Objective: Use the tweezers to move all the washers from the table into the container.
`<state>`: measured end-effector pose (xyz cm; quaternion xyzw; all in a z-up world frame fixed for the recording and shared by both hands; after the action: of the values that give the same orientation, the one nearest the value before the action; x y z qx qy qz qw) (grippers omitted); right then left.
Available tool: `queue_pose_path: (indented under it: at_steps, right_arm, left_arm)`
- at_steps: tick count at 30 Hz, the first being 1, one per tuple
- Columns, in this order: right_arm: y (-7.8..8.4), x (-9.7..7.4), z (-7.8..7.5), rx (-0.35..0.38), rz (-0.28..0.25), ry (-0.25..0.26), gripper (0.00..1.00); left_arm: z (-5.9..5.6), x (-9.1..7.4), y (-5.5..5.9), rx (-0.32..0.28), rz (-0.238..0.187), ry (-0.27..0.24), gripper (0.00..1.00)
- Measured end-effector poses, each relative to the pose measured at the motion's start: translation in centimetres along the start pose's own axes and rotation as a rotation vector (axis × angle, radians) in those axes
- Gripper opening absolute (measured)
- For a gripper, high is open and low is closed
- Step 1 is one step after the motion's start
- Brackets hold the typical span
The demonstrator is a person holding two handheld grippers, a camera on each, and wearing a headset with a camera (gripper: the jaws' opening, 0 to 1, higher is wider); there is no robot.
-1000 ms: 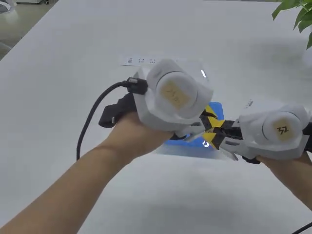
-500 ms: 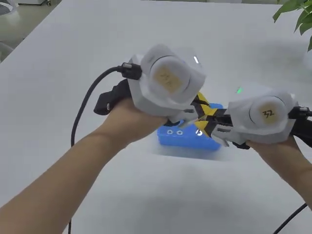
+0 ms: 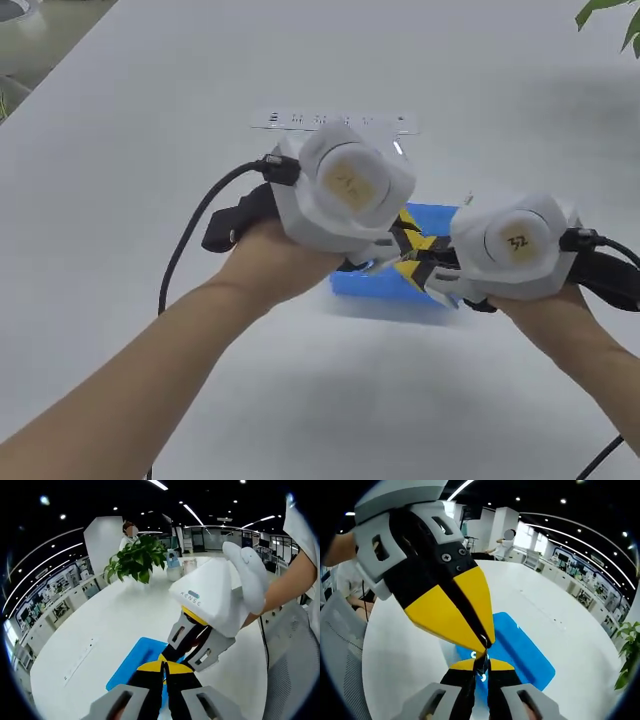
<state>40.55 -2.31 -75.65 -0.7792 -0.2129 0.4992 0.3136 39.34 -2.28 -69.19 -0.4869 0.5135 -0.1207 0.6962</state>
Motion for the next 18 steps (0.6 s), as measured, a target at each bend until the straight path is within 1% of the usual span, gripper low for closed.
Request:
queue_pose_path:
  at_steps: [2, 3, 5, 6, 9, 18]
  right_arm:
    - [0.34, 0.35, 0.08, 0.001, 0.008, -0.008, 0.04]
    - [0.35, 0.47, -0.04, 0.003, -0.003, 0.001, 0.04]
    - [0.39, 0.56, -0.33, 0.012, 0.000, -0.007, 0.04]
    - [0.38, 0.62, -0.39, 0.012, 0.000, -0.009, 0.04]
    - [0.36, 0.82, -0.44, 0.002, 0.002, -0.006, 0.04]
    - [0.43, 1.20, -0.85, 0.008, 0.001, -0.007, 0.04]
  left_arm:
    - [0.05, 0.19, 0.27, -0.008, 0.005, 0.002, 0.00]
    - [0.10, 0.24, 0.37, -0.011, 0.006, 0.002, 0.00]
    - [0.38, 0.20, 0.23, -0.024, -0.005, 0.000, 0.00]
    - [0.50, 0.22, 0.22, -0.028, -0.003, -0.001, 0.00]
    - [0.56, 0.15, 0.26, -0.029, -0.002, -0.003, 0.00]
    - [0.95, 0.37, 0.29, -0.028, 0.000, -0.010, 0.00]
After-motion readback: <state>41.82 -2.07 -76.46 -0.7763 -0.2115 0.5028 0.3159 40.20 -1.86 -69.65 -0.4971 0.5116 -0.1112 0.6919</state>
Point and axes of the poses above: the centre of the closed fingertips' face, and the gripper's own axes: x roughly forward along the fingers, z roughly to its left, y roughly out of its underside, the point moved 2 cm from there along -x, roughly backward along the fingers, and after that the axes turned 12 degrees about -x, right-handed, at the moved point
